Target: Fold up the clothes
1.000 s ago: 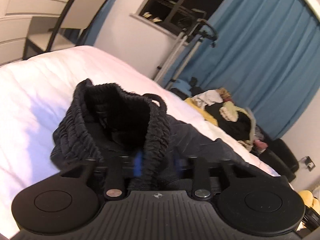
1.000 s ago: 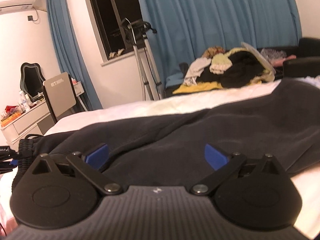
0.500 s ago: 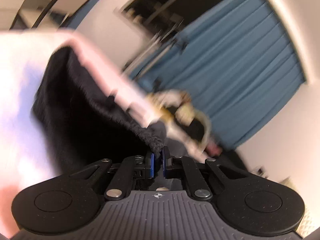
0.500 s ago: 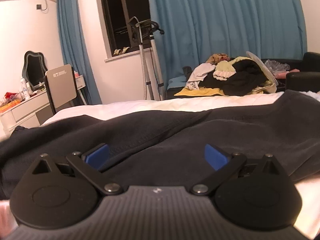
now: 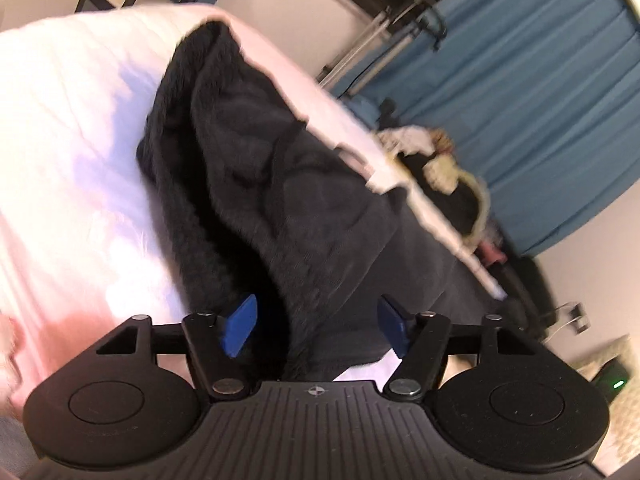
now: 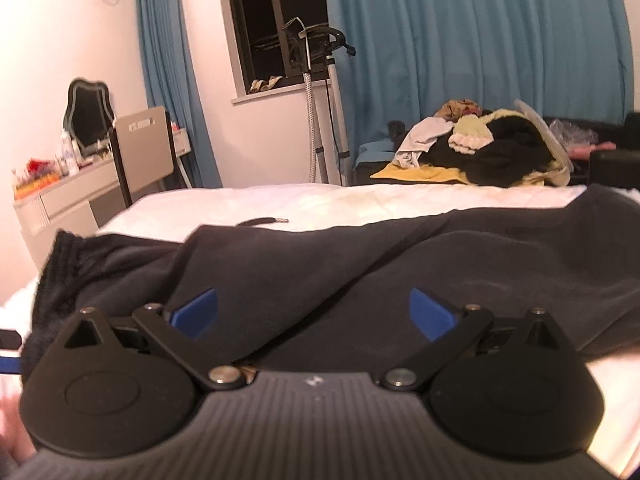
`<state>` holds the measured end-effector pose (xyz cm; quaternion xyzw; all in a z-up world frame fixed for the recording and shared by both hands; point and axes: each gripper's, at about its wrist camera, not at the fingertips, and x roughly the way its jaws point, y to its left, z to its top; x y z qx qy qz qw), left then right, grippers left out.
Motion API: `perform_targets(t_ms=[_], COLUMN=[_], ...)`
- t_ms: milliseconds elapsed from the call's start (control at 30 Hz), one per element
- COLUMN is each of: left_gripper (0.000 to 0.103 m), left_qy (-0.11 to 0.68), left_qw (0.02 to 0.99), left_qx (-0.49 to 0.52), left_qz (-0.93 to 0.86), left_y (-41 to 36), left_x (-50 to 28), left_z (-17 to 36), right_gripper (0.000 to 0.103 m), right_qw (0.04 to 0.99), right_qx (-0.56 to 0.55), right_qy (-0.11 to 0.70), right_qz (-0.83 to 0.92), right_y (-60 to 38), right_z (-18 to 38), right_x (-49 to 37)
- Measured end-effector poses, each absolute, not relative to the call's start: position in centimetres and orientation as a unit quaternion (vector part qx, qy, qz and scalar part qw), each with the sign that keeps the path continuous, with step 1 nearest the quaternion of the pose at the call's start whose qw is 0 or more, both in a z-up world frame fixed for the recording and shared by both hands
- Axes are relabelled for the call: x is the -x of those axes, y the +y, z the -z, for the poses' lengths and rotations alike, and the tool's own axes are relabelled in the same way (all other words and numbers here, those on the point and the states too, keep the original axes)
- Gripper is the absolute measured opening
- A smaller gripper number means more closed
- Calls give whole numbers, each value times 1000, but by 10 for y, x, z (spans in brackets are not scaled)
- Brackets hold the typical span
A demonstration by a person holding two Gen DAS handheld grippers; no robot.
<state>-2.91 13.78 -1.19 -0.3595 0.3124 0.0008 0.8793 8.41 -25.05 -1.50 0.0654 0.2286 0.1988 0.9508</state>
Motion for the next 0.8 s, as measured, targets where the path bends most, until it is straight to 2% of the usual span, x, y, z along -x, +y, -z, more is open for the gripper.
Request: perform_targets(t_ms=[133, 233, 400, 500, 733, 800], left_gripper=[82, 83, 81, 81, 76, 68], left_qy=[282, 276, 258, 255, 311, 350], left_qw=[888, 881, 818, 792, 773, 783], left_qx=[363, 379, 509, 550, 543, 503], left_qz=[-19, -56, -65, -71, -101, -106], left_y=[170, 202, 270, 291, 307, 300], left_x=[11, -21, -79, -110, -182, -206], left_z=[-13, -23, -7, 10, 18, 17], right_gripper=[103, 103, 103, 103, 103, 103], right_qw=[948, 944, 940, 928, 905, 900], right_qx=[-73, -77, -98, -153, -228, -242], right_qy=[227, 233, 252, 280, 326, 332], right_qz=[-210, -220, -207, -192, -150, -146], right_y=[-246, -241, -246, -260, -282, -285], right_z=[12, 15, 28, 40, 67, 70], right_x=[-82, -86, -106, -124, -152, -155])
